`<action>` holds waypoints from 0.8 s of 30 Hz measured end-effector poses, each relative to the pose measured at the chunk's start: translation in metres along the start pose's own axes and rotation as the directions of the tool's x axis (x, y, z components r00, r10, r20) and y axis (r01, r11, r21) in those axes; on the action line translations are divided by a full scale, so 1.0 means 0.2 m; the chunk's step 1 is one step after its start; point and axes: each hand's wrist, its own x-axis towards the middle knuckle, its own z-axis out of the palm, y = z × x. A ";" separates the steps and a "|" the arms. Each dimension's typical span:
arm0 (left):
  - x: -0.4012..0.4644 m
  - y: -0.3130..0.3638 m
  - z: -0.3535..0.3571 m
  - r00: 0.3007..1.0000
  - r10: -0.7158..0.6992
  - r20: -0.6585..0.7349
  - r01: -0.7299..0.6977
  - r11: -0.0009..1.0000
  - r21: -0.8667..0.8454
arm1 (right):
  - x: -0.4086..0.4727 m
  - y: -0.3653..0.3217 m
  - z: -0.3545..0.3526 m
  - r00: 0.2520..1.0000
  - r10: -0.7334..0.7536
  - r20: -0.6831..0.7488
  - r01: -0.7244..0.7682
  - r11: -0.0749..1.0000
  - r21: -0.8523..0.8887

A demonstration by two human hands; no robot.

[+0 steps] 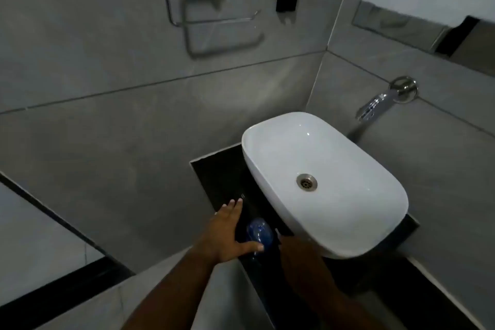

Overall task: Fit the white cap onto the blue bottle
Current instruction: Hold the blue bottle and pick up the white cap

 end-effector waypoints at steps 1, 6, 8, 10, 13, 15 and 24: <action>0.00 0.01 0.02 0.999 0.018 0.033 -0.017 1.000 -0.013 | -0.04 0.01 0.05 0.998 0.003 -0.070 -0.003 1.000 0.002; 0.01 0.03 0.15 0.998 0.058 -0.031 -0.060 0.997 -0.056 | -0.11 0.07 0.22 0.942 0.196 0.274 -0.192 0.981 -0.041; 0.02 0.03 0.17 0.993 0.086 -0.078 -0.090 0.995 -0.051 | -0.09 0.09 0.23 0.924 0.212 0.319 -0.187 0.976 -0.108; 0.02 0.03 0.17 0.985 0.130 -0.111 -0.132 0.991 -0.007 | -0.08 0.11 0.27 0.916 0.216 0.339 -0.183 0.975 -0.129; 0.02 0.01 0.16 0.970 0.192 -0.146 -0.176 0.977 0.118 | -0.06 0.11 0.28 0.912 0.247 0.326 -0.232 0.969 -0.083; 0.03 0.01 0.15 0.957 0.242 -0.160 -0.204 0.953 0.223 | -0.05 0.11 0.28 0.915 0.283 0.289 -0.286 0.958 -0.031; 0.05 0.00 0.14 0.953 0.257 -0.159 -0.187 0.916 0.356 | 0.09 -0.06 -0.01 0.947 0.323 0.002 -0.296 0.866 0.402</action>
